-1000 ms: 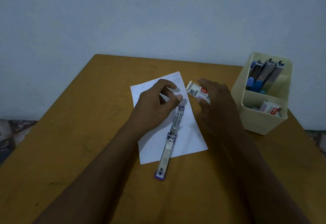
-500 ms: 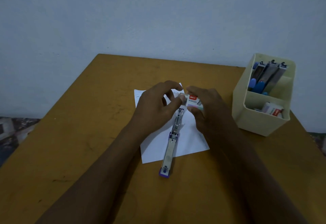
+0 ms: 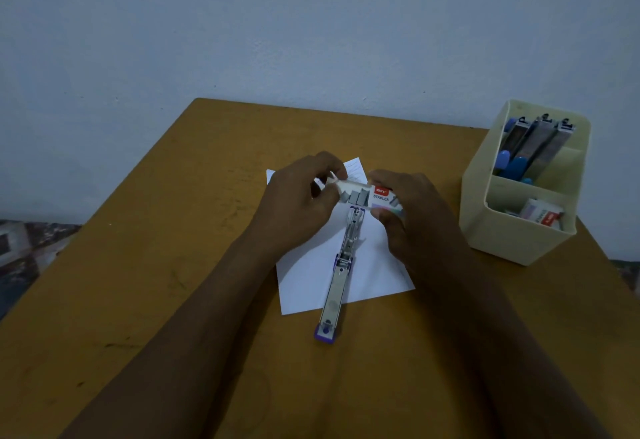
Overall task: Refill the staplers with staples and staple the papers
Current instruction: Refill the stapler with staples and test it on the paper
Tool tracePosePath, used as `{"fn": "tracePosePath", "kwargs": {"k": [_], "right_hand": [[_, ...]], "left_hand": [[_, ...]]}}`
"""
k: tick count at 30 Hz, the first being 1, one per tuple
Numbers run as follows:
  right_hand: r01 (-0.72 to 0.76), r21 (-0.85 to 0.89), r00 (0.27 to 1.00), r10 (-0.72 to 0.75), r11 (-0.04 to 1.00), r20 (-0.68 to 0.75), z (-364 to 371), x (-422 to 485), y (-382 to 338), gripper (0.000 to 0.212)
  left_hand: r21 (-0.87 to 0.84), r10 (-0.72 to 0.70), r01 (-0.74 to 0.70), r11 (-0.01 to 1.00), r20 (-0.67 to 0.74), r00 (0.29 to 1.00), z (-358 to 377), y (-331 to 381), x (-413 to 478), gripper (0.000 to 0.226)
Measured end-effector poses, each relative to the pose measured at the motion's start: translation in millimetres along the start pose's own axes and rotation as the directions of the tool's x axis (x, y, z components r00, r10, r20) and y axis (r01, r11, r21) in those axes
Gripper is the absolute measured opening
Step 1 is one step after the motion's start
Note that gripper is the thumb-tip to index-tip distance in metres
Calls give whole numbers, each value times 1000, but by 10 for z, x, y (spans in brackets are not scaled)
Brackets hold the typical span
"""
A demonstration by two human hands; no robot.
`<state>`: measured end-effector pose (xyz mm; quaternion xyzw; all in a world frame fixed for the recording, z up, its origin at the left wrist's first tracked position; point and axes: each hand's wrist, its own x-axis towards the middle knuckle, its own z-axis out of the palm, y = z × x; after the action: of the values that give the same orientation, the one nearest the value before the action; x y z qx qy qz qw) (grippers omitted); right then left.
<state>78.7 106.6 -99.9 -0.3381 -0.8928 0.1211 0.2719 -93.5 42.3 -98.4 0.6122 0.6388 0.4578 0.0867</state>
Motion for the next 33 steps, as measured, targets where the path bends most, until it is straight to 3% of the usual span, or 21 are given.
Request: {"fn": "tracePosePath", "kwargs": {"k": [6, 12, 20, 27, 30, 33], "right_hand": [[13, -10, 1000, -12, 1000, 13, 21, 5, 20, 48], [22, 14, 1000, -23, 1000, 15, 24, 5, -10, 47], [48, -11, 999, -48, 999, 6, 54, 6, 16, 47], [-2, -39, 999, 1, 999, -34, 44, -8, 82, 44], [-113, -117, 990, 101, 987, -100, 43, -16, 130, 42], [-282, -157, 957, 267, 947, -111, 39, -24, 192, 39]], "left_hand": [[91, 147, -153, 984, 65, 987, 58, -75, -11, 16], [126, 130, -141, 982, 93, 987, 49, -44, -19, 18], [14, 134, -135, 991, 71, 989, 18, -25, -16, 7], [-305, -123, 92, 948, -83, 989, -63, 43, 21, 11], [-441, -194, 137, 887, -87, 977, -81, 47, 25, 15], [-445, -244, 186, 876, -76, 967, -83, 43, 22, 18]]}}
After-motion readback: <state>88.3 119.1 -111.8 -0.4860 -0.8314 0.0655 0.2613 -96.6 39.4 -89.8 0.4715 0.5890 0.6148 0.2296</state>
